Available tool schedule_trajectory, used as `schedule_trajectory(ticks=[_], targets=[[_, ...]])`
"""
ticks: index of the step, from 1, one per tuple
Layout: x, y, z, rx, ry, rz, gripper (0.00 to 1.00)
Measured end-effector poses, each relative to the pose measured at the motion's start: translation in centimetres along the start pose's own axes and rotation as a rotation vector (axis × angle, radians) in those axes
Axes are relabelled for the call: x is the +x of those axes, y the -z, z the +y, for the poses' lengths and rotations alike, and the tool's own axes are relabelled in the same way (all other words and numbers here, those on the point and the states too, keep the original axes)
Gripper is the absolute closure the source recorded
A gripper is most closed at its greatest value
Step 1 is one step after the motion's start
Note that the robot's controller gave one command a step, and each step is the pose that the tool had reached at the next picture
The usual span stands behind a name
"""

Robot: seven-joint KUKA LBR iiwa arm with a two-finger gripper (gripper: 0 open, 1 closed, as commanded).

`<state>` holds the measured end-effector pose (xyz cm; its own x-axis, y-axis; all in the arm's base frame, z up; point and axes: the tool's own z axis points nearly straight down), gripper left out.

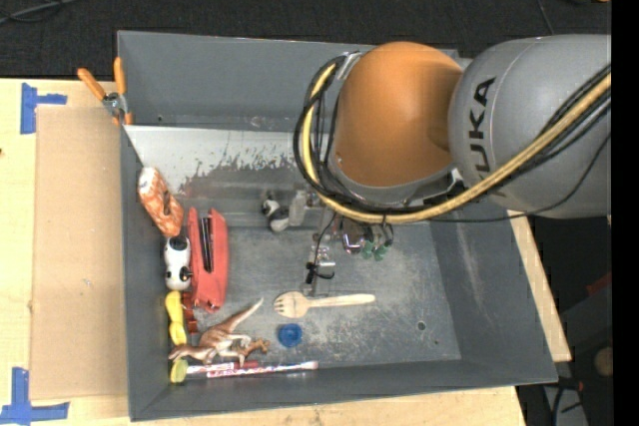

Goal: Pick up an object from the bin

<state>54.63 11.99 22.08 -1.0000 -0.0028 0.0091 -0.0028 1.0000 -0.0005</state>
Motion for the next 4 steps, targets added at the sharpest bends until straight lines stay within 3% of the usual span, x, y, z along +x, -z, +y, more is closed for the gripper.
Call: schedule_trajectory(ticks=[1,2,3,4], targets=[[-0.1,0.5,-0.1,-0.001,-0.003,-0.008,0.0],[3.2,-5.6,-0.1,-0.002,-0.005,-0.01,0.0],[3.8,-13.2,-2.2,-0.003,0.062,-0.02,0.0],[2.7,-15.2,-5.5,-0.004,-0.058,-0.009,1.0]])
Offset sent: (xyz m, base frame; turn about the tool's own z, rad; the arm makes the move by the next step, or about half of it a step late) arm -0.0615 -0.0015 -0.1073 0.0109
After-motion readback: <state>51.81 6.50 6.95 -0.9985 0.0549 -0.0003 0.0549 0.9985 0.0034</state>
